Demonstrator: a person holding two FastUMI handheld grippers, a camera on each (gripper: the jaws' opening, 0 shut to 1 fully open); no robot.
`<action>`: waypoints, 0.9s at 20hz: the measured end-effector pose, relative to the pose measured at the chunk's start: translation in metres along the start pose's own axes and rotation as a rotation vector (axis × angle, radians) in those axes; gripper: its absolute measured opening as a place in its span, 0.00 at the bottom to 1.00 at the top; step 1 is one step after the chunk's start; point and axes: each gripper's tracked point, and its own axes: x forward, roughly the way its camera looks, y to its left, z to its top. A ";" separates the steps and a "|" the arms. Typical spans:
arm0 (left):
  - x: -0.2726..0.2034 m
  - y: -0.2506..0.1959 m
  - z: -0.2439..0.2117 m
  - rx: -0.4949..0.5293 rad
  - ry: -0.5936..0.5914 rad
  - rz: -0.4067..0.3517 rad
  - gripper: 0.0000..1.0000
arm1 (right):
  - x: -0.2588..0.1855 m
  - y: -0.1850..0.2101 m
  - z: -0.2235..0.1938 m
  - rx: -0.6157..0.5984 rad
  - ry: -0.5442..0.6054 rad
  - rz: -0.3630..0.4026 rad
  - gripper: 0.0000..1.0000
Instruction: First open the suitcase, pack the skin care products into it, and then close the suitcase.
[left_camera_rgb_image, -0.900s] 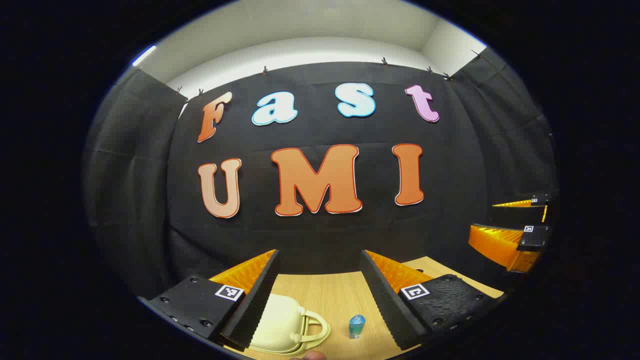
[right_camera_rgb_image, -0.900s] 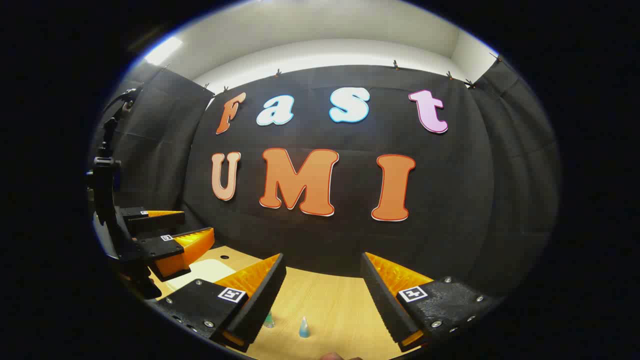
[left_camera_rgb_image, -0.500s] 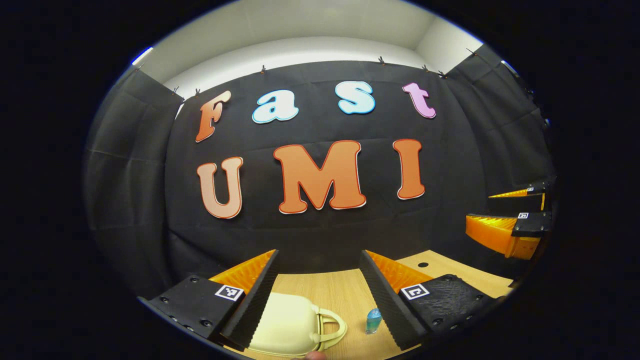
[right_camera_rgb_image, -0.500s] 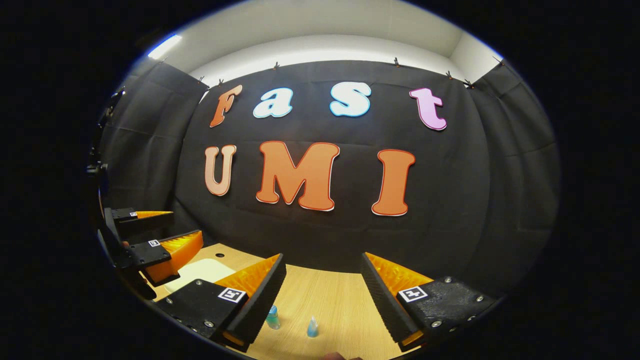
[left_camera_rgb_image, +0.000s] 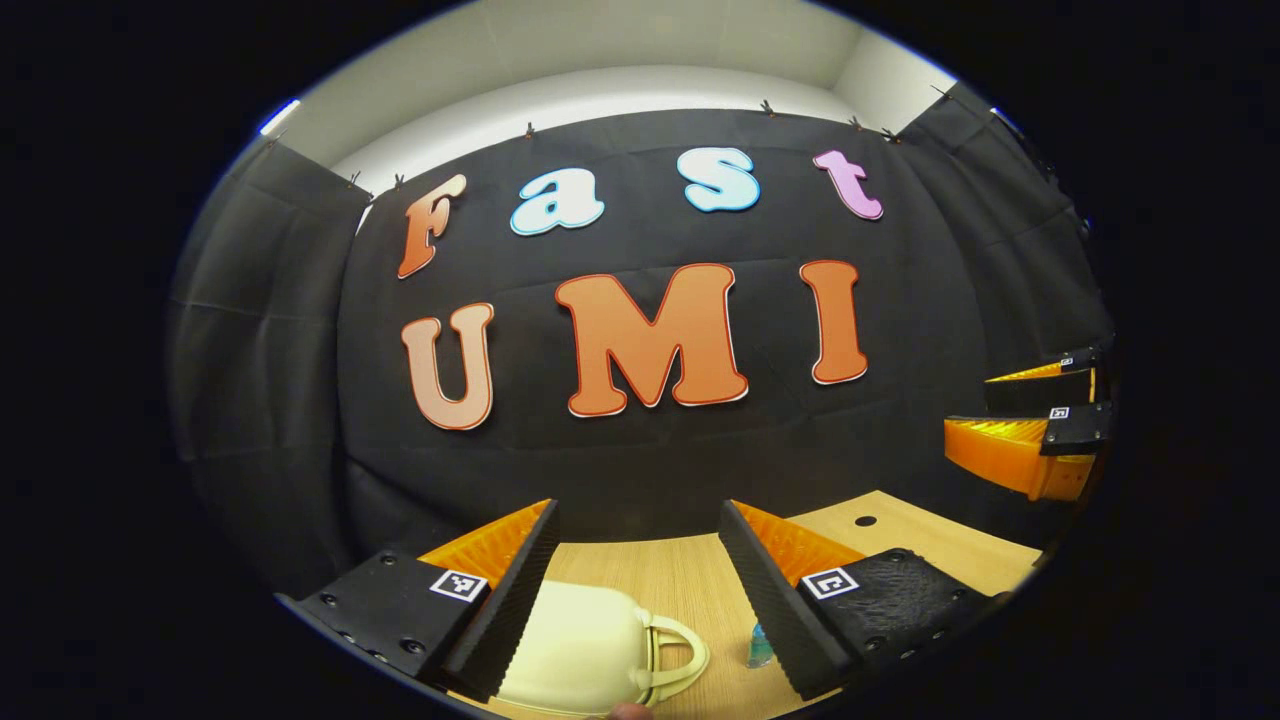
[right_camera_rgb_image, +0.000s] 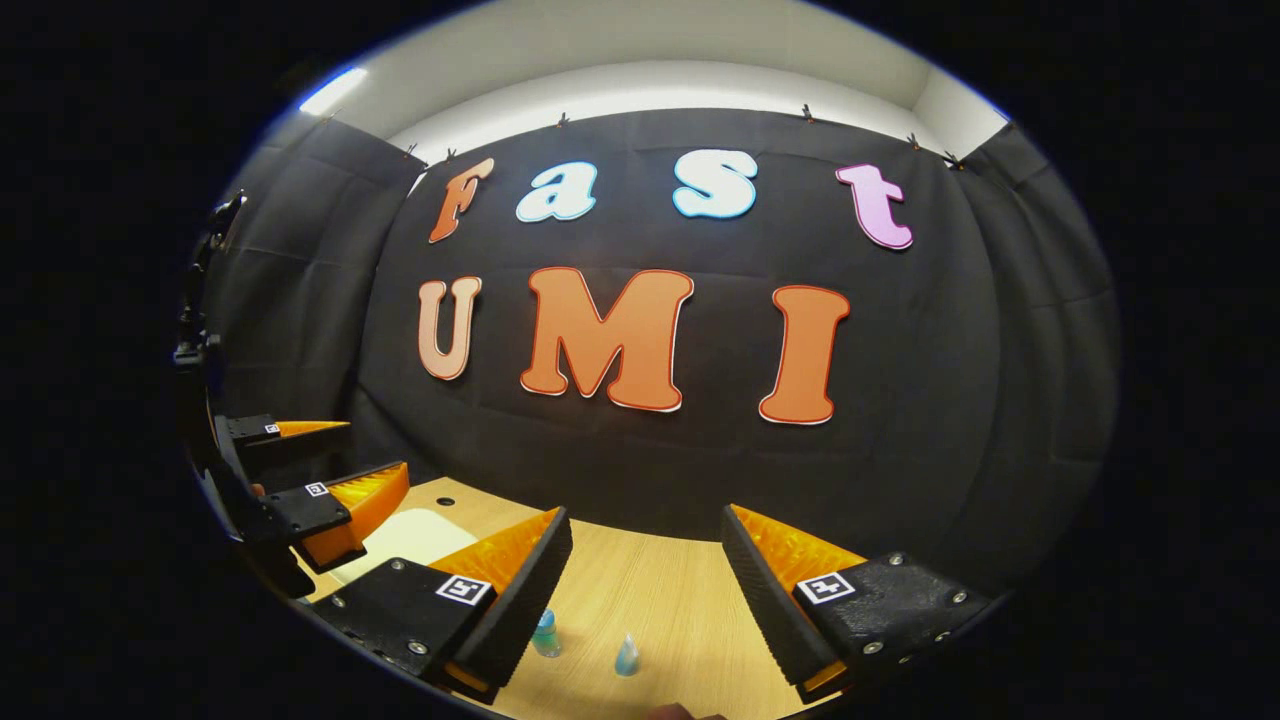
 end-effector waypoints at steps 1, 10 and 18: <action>0.002 -0.001 0.000 -0.001 0.005 0.008 0.98 | 0.004 -0.004 0.002 -0.004 -0.003 0.009 0.95; 0.019 0.000 -0.060 0.127 0.150 0.171 0.98 | 0.032 -0.045 -0.012 0.040 -0.028 0.077 0.96; 0.018 -0.024 -0.125 0.330 0.295 0.120 0.98 | 0.045 -0.068 -0.026 0.010 -0.027 0.108 0.95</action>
